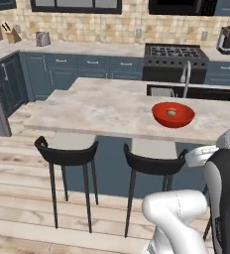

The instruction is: Retrieve the tangerine and pear from the fridge and place them into the bowl on the dining table.

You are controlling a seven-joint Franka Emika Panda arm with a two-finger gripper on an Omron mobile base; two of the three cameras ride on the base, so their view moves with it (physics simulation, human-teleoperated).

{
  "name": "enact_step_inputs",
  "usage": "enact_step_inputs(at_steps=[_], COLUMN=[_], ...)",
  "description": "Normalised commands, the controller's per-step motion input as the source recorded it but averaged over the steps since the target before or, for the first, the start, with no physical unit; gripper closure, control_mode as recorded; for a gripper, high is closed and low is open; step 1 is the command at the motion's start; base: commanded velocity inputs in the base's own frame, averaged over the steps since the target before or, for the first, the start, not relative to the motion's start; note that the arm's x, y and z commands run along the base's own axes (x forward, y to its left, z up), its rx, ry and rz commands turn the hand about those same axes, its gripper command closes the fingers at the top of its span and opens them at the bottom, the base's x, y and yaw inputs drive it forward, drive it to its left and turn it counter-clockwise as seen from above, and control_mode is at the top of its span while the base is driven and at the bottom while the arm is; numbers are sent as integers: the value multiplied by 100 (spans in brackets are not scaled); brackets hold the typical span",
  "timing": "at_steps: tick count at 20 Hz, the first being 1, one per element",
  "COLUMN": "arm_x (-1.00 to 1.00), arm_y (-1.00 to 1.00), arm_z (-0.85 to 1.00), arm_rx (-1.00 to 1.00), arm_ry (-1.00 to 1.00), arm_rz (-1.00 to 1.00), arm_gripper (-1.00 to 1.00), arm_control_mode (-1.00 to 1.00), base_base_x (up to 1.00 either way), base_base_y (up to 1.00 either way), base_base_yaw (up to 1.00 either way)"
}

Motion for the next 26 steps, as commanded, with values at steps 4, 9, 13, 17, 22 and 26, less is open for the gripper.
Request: enact_step_inputs(at_steps=[4, 9, 13, 17, 22, 26], arm_x=[0, 0, 0, 0, 0, 0], arm_y=[0, 0, 0, 0, 0, 0], arm_z=[0, 0, 0, 0, 0, 0], arm_rx=[0, 0, 0, 0, 0, 0], arm_ry=[0, 0, 0, 0, 0, 0], arm_rz=[0, 0, 0, 0, 0, 0], arm_gripper=[100, 100, 100, 100, 100, 100], arm_control_mode=[100, 100, 100, 100, 100, 100], base_base_x=[0, 12, 63, 93, 96, 90], base_base_y=[-97, -66, -10, 11, 23, 27], base_base_yaw=[-15, -17, -17, -16, -13, -12])
